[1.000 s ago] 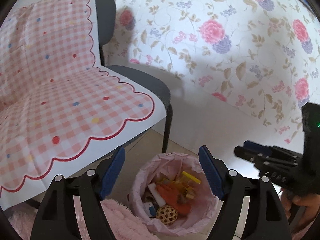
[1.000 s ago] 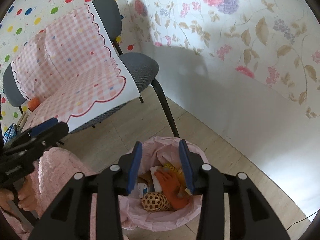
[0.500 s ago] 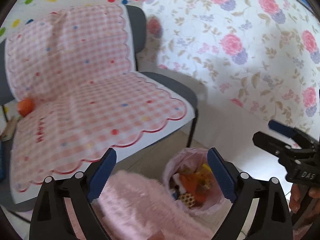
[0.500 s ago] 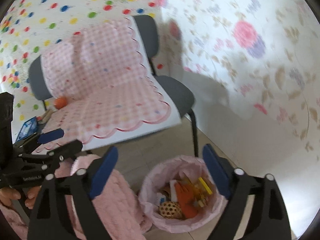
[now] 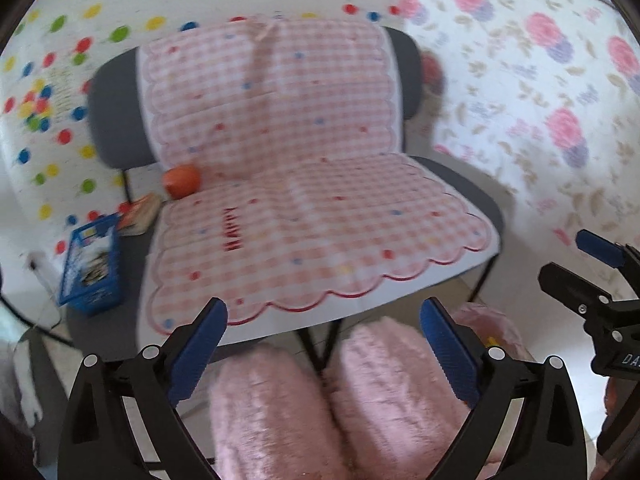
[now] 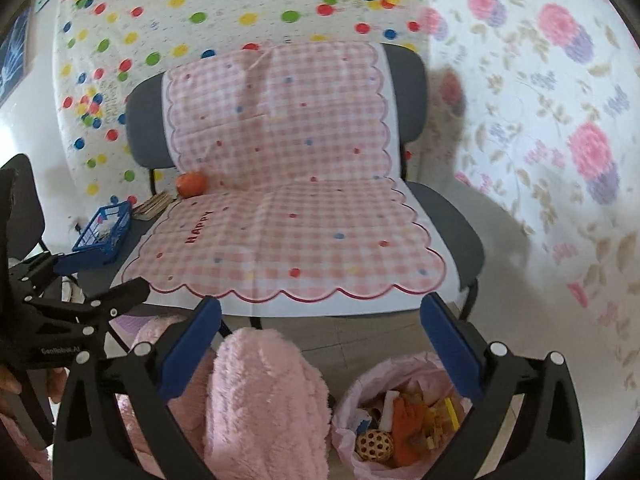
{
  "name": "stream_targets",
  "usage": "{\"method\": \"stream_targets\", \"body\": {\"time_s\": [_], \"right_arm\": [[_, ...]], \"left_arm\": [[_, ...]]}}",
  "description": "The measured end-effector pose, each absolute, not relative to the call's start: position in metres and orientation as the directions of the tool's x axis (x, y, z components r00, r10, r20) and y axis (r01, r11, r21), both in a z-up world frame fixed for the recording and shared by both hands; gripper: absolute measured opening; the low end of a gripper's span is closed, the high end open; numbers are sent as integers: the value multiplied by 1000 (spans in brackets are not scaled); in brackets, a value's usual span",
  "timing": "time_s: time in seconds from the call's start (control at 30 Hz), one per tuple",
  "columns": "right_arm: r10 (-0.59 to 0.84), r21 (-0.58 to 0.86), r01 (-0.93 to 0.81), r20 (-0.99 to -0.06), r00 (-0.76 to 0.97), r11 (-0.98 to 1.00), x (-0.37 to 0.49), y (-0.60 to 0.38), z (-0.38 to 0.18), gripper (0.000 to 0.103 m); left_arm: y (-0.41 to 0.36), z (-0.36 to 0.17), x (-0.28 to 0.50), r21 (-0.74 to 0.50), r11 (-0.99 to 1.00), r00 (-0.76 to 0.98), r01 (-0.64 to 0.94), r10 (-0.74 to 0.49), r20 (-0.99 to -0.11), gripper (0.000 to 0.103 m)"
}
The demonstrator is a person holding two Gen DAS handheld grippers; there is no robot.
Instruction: Collect trash
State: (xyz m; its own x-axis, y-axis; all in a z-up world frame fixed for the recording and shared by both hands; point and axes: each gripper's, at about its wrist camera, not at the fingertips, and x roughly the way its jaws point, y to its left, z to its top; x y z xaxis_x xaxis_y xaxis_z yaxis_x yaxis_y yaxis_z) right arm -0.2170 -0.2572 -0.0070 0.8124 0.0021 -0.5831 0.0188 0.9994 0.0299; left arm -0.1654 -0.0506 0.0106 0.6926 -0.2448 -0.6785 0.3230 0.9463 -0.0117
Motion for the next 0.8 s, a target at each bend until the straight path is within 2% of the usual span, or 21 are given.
{"method": "stream_targets", "body": {"time_s": [0.17,0.37,0.8], "right_arm": [[9,17,1,-598,801,1000,-212,-242,-2,98],[-28,-21,20,-591,806,1000,-216,-237,8,98],[-12,-11,6,-593,805,1000,-206,-233,4,98]], "left_arm": [[-26,10,-169,24,971,687,238,-151,-711,96],[3,20,-174,79,990,717,121,-32,-696,96],[13,24,-172,80,993,722,90,-10,-692,96]]}}
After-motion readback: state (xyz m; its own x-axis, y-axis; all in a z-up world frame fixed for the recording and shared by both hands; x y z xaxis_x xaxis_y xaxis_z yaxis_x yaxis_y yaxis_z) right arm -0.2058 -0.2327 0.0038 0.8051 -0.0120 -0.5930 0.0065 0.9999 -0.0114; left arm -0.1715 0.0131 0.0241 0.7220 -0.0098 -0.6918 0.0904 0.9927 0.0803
